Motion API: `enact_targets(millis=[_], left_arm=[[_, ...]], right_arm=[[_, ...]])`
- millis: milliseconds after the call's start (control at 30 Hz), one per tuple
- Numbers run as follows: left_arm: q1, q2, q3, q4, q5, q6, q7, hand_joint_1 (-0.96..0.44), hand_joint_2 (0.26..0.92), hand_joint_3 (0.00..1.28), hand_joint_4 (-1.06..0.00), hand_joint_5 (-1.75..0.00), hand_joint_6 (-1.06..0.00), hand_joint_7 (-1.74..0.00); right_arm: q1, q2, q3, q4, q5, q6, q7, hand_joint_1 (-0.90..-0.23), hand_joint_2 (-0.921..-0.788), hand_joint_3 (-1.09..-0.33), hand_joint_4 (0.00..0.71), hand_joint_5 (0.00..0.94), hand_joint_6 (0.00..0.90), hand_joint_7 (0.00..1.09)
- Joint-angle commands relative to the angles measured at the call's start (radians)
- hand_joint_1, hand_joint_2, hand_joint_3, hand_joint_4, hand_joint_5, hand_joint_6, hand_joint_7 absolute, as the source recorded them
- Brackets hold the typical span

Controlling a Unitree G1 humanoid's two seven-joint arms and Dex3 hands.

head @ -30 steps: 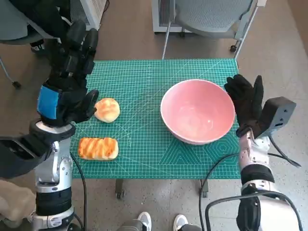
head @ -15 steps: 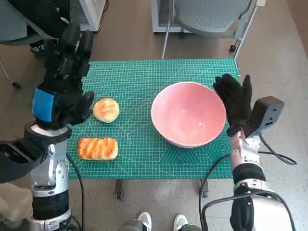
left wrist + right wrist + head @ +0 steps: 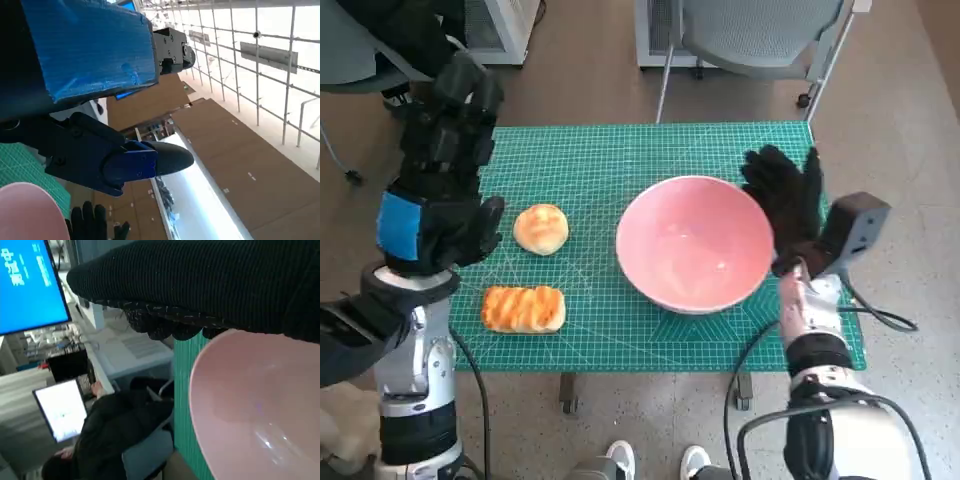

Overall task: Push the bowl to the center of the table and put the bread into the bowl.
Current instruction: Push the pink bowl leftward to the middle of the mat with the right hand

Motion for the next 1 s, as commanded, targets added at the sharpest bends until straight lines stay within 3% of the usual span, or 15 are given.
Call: enact_targets(millis=[33,267,667,1000], left_arm=[[0.025,0.014,0.020,-0.020,-0.002,-0.008,0.008,-0.59,0.921,0.45,-0.01,-0.01,0.00,-0.27],[0.058,0.011,0.039,-0.042,0.004,-0.013,0.022,-0.60,0.921,0.41,-0.02,-0.01,0.00,-0.29],[0.097,0.016,0.054,-0.071,0.023,-0.029,0.046,-0.60,0.921,0.39,-0.04,-0.02,0.00,-0.31],[0.125,0.020,0.072,-0.089,0.032,-0.040,0.059,-0.61,0.921,0.39,-0.05,-0.02,0.00,-0.33]], right_arm=[[-0.006,0.026,0.006,0.011,-0.002,0.016,-0.005,-0.649,-0.921,-0.906,0.504,0.005,0.633,0.13],[-0.021,0.052,0.025,0.013,-0.017,0.017,-0.016,-0.633,-0.921,-0.921,0.495,0.001,0.637,0.15],[-0.037,0.076,0.036,0.018,-0.010,0.037,0.000,-0.648,-0.921,-0.926,0.481,0.001,0.595,0.15],[-0.048,0.073,0.048,0.019,-0.018,0.045,0.014,-0.648,-0.921,-0.902,0.483,0.002,0.591,0.16]])
